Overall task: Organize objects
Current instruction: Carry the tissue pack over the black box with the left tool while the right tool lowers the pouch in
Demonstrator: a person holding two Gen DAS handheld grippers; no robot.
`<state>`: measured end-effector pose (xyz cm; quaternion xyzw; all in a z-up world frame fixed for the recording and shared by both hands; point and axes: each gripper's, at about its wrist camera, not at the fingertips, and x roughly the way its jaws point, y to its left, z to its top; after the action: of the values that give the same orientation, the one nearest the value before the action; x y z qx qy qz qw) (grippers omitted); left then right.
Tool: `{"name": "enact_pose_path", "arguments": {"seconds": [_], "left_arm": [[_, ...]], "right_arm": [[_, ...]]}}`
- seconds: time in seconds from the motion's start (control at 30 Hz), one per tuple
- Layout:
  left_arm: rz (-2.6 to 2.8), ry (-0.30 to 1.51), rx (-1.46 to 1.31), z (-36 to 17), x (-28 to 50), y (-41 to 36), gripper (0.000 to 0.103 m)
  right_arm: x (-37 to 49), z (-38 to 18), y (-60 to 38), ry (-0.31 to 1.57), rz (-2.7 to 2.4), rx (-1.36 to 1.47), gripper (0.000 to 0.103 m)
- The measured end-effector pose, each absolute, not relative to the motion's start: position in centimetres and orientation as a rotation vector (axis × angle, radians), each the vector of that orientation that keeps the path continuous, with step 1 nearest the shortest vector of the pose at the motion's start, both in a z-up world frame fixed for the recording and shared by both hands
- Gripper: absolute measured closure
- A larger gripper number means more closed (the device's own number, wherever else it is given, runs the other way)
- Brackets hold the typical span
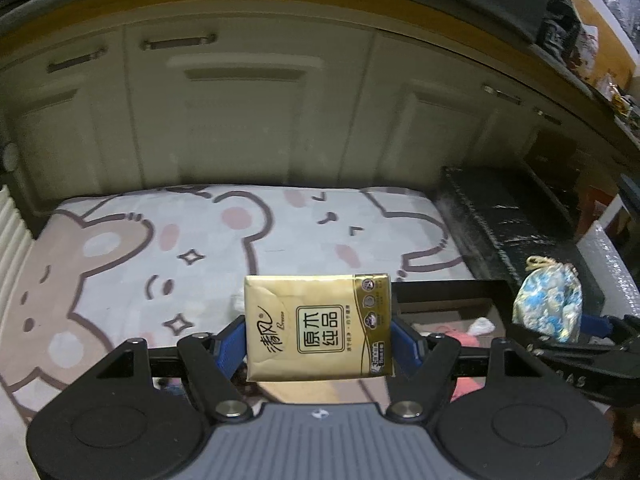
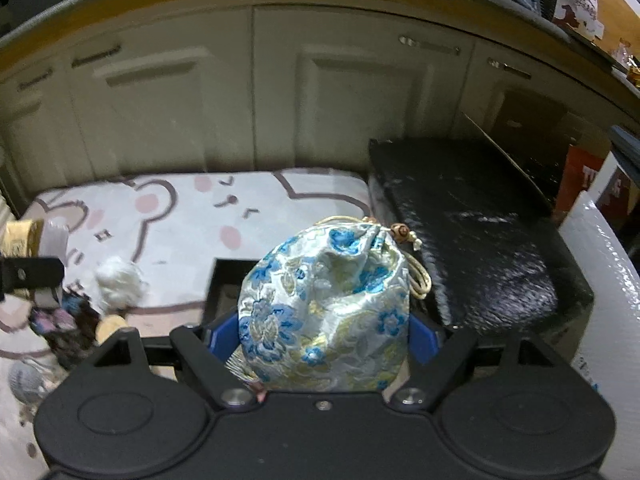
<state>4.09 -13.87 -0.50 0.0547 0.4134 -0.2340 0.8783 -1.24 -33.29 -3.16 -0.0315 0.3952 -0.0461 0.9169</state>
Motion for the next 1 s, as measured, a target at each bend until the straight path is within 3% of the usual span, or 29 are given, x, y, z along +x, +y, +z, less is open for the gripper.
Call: {"name": "enact_pose_path", "arguments": {"seconds": [1.0], "left_arm": [[-0.75, 0.93, -0.017, -5.5, 5.3, -22.5, 0.03]], "right_arm": [[0.3, -12.0, -33.4, 1.051, -0.015, -0.464, 0.019]]}}
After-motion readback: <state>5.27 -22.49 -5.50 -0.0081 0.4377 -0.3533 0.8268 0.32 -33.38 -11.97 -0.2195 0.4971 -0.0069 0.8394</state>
